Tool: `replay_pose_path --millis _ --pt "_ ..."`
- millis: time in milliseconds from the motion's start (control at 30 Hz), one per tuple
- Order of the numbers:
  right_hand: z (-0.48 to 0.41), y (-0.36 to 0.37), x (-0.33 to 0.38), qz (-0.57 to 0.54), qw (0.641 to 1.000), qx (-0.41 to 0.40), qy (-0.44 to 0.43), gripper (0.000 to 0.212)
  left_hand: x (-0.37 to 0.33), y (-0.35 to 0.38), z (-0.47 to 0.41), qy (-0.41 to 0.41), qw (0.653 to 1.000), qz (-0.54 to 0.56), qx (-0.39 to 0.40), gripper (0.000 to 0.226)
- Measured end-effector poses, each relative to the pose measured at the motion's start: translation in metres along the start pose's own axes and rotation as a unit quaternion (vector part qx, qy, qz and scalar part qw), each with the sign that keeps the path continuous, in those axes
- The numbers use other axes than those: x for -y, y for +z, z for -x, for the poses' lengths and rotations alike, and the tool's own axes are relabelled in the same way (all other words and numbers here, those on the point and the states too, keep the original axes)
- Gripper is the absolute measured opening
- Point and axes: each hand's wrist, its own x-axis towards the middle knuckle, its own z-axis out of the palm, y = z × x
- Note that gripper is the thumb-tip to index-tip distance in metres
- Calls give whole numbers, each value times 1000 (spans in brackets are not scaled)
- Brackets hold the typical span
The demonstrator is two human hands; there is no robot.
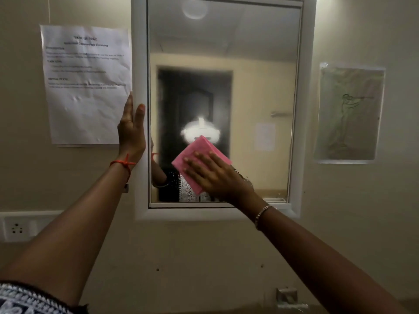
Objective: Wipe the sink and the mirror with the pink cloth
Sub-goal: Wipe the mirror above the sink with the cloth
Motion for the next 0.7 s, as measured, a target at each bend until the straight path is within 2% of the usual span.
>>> replay_pose_path --millis 133,233,333,467,533,600,667,700 --pt "30 -6 -25 12 999 -38 2 41 0 1 3 -7 1000 -7 -9 50" --pt "54 -11 -40 12 999 -27 37 41 0 1 7 -9 1000 -15 -16 50" --pt "80 -16 -56 5 993 -27 113 52 1 0 11 -14 999 -24 -18 50" --pt "108 -27 -64 -25 967 -44 250 43 1 0 15 -14 999 -27 -12 49" --pt "111 -28 -56 -47 942 -35 332 50 0 1 16 -17 999 -26 -10 49" --pt "103 -28 -42 -66 905 -50 417 48 -1 0 18 -24 999 -26 -8 49" --pt "84 -34 -28 -94 850 -96 510 41 0 -1 20 -25 999 -27 -1 49" --pt "73 -40 -23 -120 812 -114 560 47 1 -2 21 -25 999 -26 3 49"
